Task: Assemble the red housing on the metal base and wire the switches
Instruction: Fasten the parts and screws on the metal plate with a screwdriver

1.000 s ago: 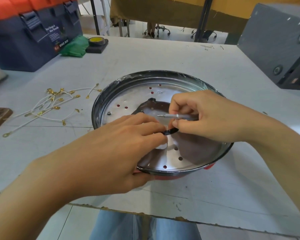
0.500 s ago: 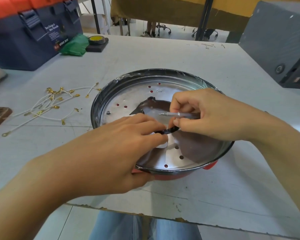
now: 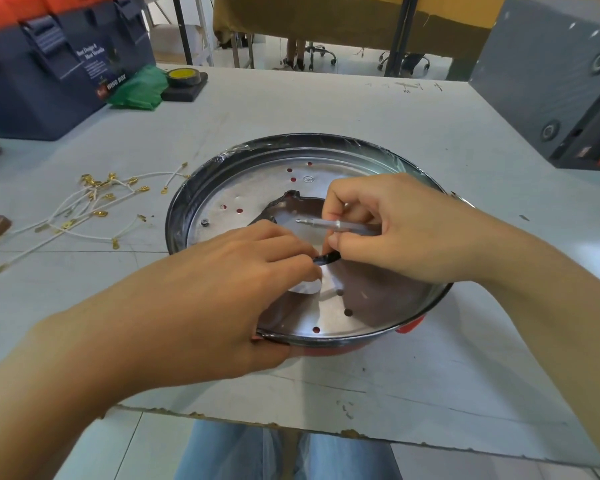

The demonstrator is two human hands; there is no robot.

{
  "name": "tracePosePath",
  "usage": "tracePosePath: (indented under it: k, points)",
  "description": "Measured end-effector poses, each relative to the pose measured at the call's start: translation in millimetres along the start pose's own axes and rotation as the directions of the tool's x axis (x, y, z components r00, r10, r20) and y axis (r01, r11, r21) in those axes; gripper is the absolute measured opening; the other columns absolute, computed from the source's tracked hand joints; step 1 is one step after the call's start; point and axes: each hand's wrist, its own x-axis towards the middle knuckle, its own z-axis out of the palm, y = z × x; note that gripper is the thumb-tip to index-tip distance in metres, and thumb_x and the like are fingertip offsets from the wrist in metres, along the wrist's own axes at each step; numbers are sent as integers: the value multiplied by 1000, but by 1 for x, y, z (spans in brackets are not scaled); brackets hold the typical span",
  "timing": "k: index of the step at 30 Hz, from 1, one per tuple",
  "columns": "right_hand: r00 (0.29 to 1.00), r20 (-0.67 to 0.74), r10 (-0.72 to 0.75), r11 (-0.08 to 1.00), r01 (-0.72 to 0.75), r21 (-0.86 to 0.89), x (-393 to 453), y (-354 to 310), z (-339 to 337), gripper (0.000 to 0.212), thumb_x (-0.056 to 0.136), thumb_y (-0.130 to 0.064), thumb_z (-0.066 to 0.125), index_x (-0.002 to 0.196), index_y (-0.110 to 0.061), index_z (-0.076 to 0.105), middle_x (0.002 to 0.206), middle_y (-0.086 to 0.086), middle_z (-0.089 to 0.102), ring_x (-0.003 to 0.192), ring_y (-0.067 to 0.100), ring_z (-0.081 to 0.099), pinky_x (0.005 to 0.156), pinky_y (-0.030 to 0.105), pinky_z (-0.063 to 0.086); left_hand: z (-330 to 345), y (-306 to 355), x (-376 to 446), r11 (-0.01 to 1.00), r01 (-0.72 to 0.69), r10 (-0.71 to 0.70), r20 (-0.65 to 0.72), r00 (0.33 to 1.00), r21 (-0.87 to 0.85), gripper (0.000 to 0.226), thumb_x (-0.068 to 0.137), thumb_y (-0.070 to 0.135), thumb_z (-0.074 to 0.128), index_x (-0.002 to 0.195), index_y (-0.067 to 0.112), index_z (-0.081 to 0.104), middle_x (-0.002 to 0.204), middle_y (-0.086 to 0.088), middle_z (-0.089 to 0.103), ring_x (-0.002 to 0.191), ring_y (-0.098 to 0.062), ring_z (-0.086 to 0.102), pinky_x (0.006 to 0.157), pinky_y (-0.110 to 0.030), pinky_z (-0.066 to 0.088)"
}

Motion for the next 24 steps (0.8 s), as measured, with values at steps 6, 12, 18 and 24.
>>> tracePosePath:
  k: [6, 12, 18, 24]
  points:
    - [1000, -7, 11, 1000, -11, -14, 2, 2, 0, 10, 81, -22, 60, 74, -28, 54, 75, -16, 67, 58, 1, 53, 56, 9, 41, -1, 2, 0, 1000, 7, -7, 12, 1000, -4, 47, 74, 56, 60, 111, 27, 57, 117, 12, 57, 115, -13, 49, 90, -26, 41]
    - [1000, -7, 9, 1000, -9, -1, 2, 3, -1, 10, 81, -20, 61, 75, -26, 56, 72, -10, 68, 55, 1, 52, 55, 9, 40, 0, 1, 1, 1000, -3, 3, 7, 1000, 11, 48, 74, 55, 59, 111, 25, 58, 120, 10, 57, 117, -15, 49, 93, -28, 33]
    - [1000, 8, 21, 1000, -20, -2, 2, 2, -1, 10, 82, -21, 61, 76, -28, 56, 76, -16, 67, 58, -2, 55, 56, 7, 40, 1, 1, 1, 1000, -9, 9, -3, 1000, 6, 53, 73, 55, 58, 117, 28, 55, 123, 13, 55, 117, -13, 48, 92, -29, 48]
    - [1000, 3, 28, 998, -28, 54, -1, 1, -3, 4, 79, -23, 59, 77, -25, 60, 79, -5, 69, 70, 7, 62, 61, 17, 47, 0, 1, 0, 999, -19, 19, -6, 1000, -49, 56, 72, 59, 58, 120, 30, 53, 125, 13, 51, 118, -10, 45, 92, -27, 46]
